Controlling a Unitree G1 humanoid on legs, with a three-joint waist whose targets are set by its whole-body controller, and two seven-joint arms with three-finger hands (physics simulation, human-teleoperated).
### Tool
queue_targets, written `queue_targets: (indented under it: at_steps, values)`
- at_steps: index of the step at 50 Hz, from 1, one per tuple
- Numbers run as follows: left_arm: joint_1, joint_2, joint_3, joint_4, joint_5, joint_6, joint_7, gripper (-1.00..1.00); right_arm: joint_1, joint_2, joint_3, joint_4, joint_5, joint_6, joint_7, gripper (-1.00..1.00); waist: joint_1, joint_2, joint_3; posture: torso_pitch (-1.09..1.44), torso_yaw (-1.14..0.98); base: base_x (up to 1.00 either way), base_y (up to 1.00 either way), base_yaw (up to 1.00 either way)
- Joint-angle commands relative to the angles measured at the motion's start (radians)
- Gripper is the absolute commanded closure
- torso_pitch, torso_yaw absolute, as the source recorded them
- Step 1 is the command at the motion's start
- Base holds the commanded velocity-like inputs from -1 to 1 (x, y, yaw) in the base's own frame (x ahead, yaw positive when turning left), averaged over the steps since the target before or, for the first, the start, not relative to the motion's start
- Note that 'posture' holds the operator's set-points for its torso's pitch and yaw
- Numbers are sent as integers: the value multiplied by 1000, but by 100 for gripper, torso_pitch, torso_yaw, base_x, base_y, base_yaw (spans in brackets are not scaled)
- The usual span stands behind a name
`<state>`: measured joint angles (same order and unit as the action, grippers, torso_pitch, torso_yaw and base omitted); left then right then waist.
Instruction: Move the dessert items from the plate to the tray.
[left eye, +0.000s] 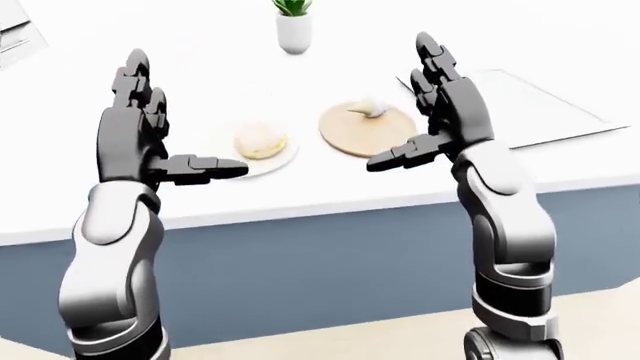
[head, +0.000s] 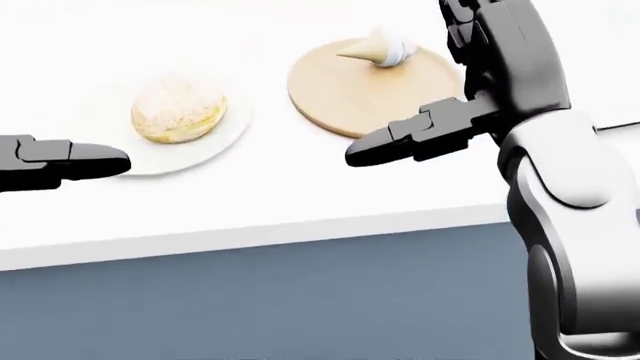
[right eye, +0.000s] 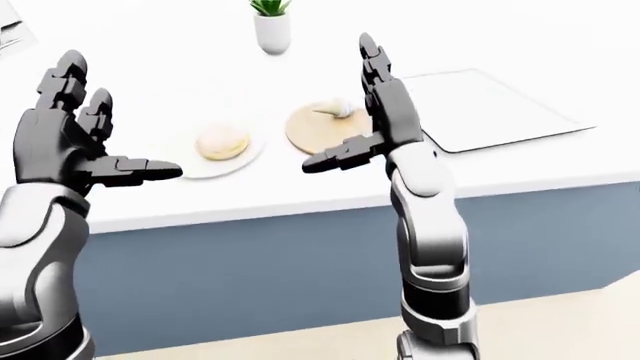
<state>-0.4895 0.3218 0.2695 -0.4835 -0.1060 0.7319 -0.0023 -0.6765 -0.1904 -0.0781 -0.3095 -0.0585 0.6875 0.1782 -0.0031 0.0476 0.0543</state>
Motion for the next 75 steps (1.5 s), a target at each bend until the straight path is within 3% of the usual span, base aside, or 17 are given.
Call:
queue_targets:
  at_steps: [1, 9, 11, 18, 20, 23, 27, 28, 30, 35, 39, 45, 47, 53, 57, 58, 75]
  values:
    - [-15, 6, 6, -26, 0, -25, -5, -100, -26, -10, -8, -40, -22, -18, 0, -100, -1, 4, -21, 0, 0, 0, 0, 0]
    - [-19, 14, 14, -40, -5, -10, -8, -100, -32, -13, -11, -62, -34, 10, 8, -100, 13, -111, -55, 0, 0, 0, 3, 50]
    - [-22, 14, 14, -42, -6, -6, -7, -100, -36, -10, -17, -62, -40, 17, 7, -100, 12, -106, -24, 0, 0, 0, 4, 0]
    - [-29, 15, 11, -39, -7, -5, -6, -100, -35, -5, -31, -70, -9, 20, -8, -100, -2, -15, -30, 0, 0, 0, 0, 0]
    - [-20, 11, 9, -38, -5, -13, -6, -100, -31, -11, -23, -76, -9, 18, -3, -100, -3, -26, -54, 0, 0, 16, 0, 0]
    - [-29, 10, 6, -43, -5, 1, -1, -100, -33, -12, -20, -79, -8, 16, 1, -100, 1, -38, 16, 0, 0, 67, 0, 0]
    - [-30, 11, 9, -53, -5, 11, 1, -100, -30, -9, -20, -75, -17, 22, -7, -100, 11, -58, 19, 0, 0, 47, 0, 0]
    - [-24, 11, 9, -53, -4, 7, -1, -100, -28, -8, -20, -84, -13, 26, -4, -100, 14, -57, -23, 0, 0, 0, 0, 0]
    - [-21, 10, 11, -55, -4, 7, -1, -100, -27, -12, -20, -89, -19, 31, -5, -100, 18, -76, -33, 0, 0, 0, 0, 0]
    - [-21, 10, 10, -55, -5, 7, -2, -100, -26, -14, -22, -96, -12, 32, -3, -100, 15, -56, -58, 0, 0, 3, 0, 0]
    - [-6, 10, 15, -49, -5, -10, -6, -100, -27, -14, -25, -97, -3, 27, -2, -100, -3, -51, -19, 0, 0, 37, 0, 0]
    - [-18, 12, 12, -55, -3, 6, -3, -100, -17, -13, -25, -105, 0, 26, -2, -100, -9, 30, -33, 0, 0, 45, 0, 0]
    - [-18, 12, 13, -59, -3, 9, -3, -100, -15, -14, -24, -109, -1, 30, -1, -100, -12, 39, -4, 0, 0, 45, 0, 0]
    - [-13, 12, 16, -45, -3, -8, -5, -100, -23, -20, -26, -129, -25, 83, -7, -100, -7, -4, 6, 0, 0, 0, 0, 0]
    - [-26, 17, 14, -41, -3, -2, -4, -100, -40, -32, -22, -142, -39, 122, 0, -100, 10, -91, -20, 0, 0, 0, 0, 0]
    - [-27, 17, 14, -40, -3, -1, -4, -100, -47, -33, -25, -143, -40, 131, 2, -100, 15, -47, -15, 0, 0, 0, 0, 0]
    - [-42, 24, 10, -59, 22, 42, -15, -100, -281, -177, 52, -55, -301, 434, 238, -100, 3, -28, -28, 0, 0, 0, 0, 0]
